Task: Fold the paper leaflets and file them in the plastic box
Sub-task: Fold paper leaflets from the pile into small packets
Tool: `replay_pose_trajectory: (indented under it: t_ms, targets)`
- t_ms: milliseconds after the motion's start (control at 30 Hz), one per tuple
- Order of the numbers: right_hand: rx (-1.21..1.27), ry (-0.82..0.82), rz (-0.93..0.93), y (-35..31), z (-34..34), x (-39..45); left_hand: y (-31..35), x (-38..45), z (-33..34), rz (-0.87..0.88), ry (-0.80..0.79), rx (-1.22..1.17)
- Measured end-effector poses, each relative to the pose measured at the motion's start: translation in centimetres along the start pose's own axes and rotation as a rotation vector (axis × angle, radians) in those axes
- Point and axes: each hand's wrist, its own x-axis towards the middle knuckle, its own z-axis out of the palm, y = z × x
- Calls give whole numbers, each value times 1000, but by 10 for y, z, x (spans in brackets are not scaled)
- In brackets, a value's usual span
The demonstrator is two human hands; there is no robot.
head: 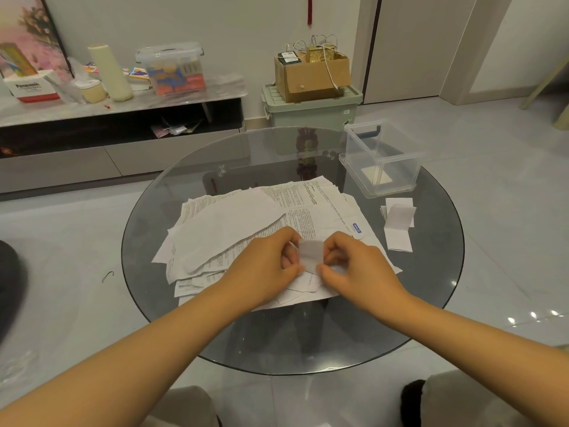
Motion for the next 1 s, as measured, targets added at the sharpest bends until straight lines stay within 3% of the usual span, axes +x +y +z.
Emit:
replay_pose_trajectory:
  t_ms: [433, 633, 833, 1000]
  targets:
    - [-250, 34, 104, 3, -1, 4, 10, 15, 14, -106, 14, 142]
    - [-390, -49, 160, 6, -12, 12, 15, 19, 12, -140, -28, 170]
    - [-238, 66, 124, 5, -14, 14, 18, 21, 13, -126, -21, 146]
    - [26, 54, 137, 3, -25, 17, 25, 25, 16, -82, 55, 83]
